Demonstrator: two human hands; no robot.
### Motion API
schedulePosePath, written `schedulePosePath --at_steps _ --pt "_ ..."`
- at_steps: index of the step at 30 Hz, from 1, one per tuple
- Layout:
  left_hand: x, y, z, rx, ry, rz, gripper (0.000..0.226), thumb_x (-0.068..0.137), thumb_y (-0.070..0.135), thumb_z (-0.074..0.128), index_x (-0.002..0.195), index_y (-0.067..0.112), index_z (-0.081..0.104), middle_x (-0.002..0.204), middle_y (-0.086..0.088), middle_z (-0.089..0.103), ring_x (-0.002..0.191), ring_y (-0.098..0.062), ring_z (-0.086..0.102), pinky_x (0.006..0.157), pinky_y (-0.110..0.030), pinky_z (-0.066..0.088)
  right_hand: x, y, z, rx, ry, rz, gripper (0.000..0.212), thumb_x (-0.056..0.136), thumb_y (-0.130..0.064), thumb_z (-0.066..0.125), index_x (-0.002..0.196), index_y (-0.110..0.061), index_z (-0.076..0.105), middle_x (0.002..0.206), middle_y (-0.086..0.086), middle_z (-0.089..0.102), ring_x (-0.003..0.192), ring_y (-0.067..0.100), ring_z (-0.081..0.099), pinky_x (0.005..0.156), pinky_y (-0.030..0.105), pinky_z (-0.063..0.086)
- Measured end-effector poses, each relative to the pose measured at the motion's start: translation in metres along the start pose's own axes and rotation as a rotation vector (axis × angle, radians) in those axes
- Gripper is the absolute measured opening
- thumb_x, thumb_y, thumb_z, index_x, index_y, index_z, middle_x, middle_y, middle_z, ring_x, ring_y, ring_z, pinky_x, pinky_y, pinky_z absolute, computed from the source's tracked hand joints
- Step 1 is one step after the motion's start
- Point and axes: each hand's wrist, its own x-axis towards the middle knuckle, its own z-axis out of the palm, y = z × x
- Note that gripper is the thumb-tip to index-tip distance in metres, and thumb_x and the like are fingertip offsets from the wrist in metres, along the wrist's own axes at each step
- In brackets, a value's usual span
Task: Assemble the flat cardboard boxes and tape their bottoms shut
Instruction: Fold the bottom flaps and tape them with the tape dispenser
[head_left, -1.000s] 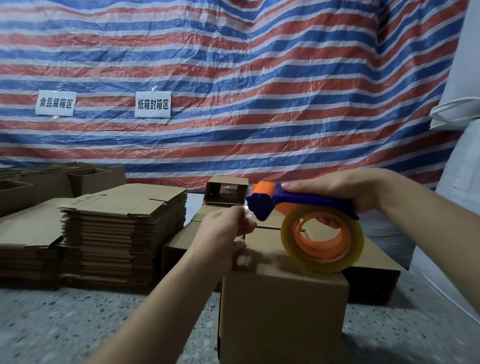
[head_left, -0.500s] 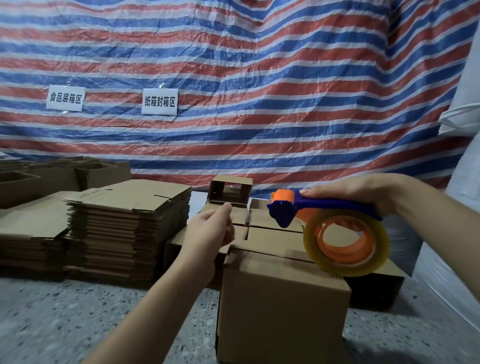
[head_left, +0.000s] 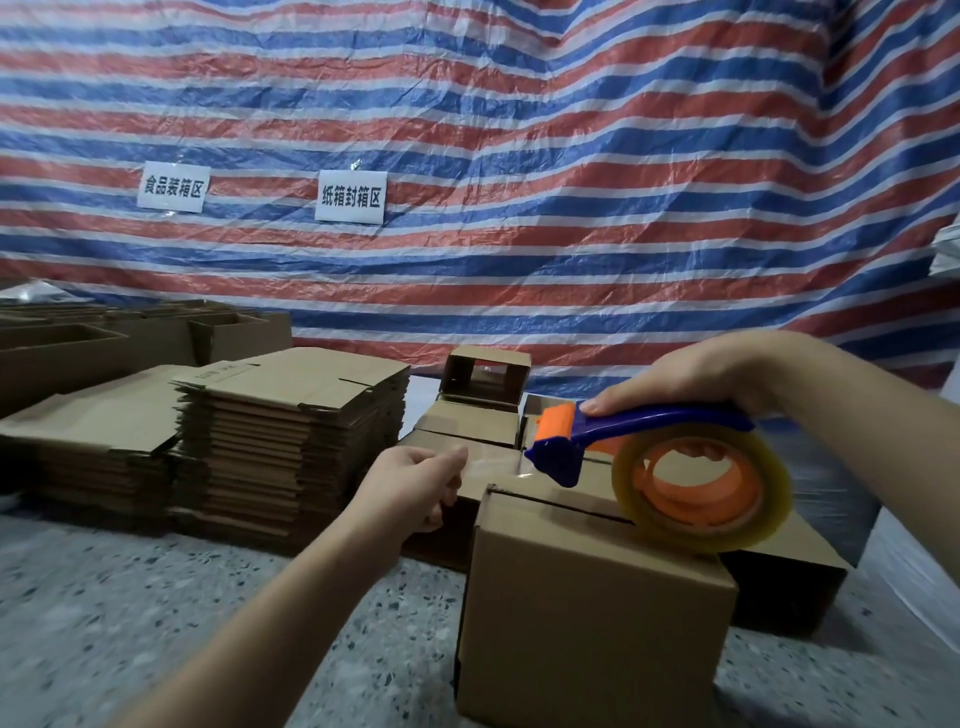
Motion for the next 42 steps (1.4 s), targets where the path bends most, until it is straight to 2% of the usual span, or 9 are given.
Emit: schedulePosePath --at_steps 7,11,15,21,28,36,42 --pt "0.000 -0.017 0.002 -0.043 -0.037 -0.078 0.044 0.096 0.032 0.060 0.057 0.013 0.052 0.048 0.003 0.046 0.042 -0.012 0.036 0.044 -0.019 0.035 0.002 -0.008 0.001 -0.053 -0.014 0.012 0.078 0.056 -0.074 0.073 0.108 -0.016 0.067 0.082 0.006 0.079 0.060 0.014 0.072 0.053 0.023 0.055" --pt "0.001 -0.023 0.000 -0.081 -0.065 -0.126 0.041 0.095 0.033 0.062 0.060 0.014 0.053 0.049 0.003 0.046 0.043 -0.011 0.037 0.047 -0.021 0.035 0.003 -0.012 0.003 -0.078 -0.014 0.005 0.070 0.067 -0.071 0.072 0.108 -0.016 0.066 0.080 0.004 0.078 0.059 0.014 0.072 0.052 0.023 0.055" --pt "0.001 -0.029 0.001 -0.106 -0.067 -0.171 0.036 0.095 0.031 0.062 0.065 0.015 0.053 0.048 0.004 0.046 0.042 -0.010 0.037 0.043 -0.017 0.036 0.001 -0.017 0.005 -0.105 -0.007 0.009 0.060 0.075 -0.068 0.070 0.105 -0.017 0.064 0.073 0.002 0.077 0.055 0.013 0.071 0.050 0.022 0.054" --pt "-0.001 -0.036 0.003 -0.115 -0.121 -0.189 0.038 0.095 0.033 0.062 0.063 0.016 0.052 0.054 0.001 0.045 0.049 -0.012 0.039 0.048 -0.020 0.036 0.002 -0.019 0.007 -0.114 0.006 0.024 0.058 0.078 -0.066 0.069 0.107 -0.016 0.062 0.070 0.002 0.076 0.052 0.012 0.070 0.047 0.021 0.052" --pt "-0.005 -0.045 0.011 -0.105 -0.150 -0.227 0.038 0.093 0.042 0.062 0.066 0.018 0.050 0.052 0.003 0.042 0.046 -0.011 0.036 0.048 -0.022 0.033 0.004 -0.019 0.007 -0.110 0.003 0.007 0.053 0.081 -0.065 0.067 0.104 -0.018 0.062 0.068 0.002 0.075 0.051 0.011 0.069 0.046 0.020 0.052" --pt "-0.009 -0.043 0.017 -0.031 -0.159 -0.200 0.044 0.090 0.056 0.058 0.074 0.015 0.064 0.051 0.006 0.048 0.044 -0.009 0.038 0.045 -0.020 0.033 0.008 -0.016 0.006 -0.111 -0.010 0.005 0.058 0.076 -0.068 0.068 0.106 -0.018 0.063 0.071 0.003 0.076 0.054 0.012 0.070 0.049 0.021 0.054" --pt "-0.011 -0.043 0.019 0.010 -0.146 -0.195 0.049 0.092 0.060 0.051 0.069 0.017 0.056 0.049 0.008 0.047 0.044 -0.008 0.036 0.044 -0.020 0.031 0.009 -0.016 0.005 -0.101 -0.052 -0.010 0.069 0.060 -0.069 0.070 0.107 -0.019 0.062 0.075 0.002 0.077 0.057 0.012 0.072 0.050 0.022 0.054"
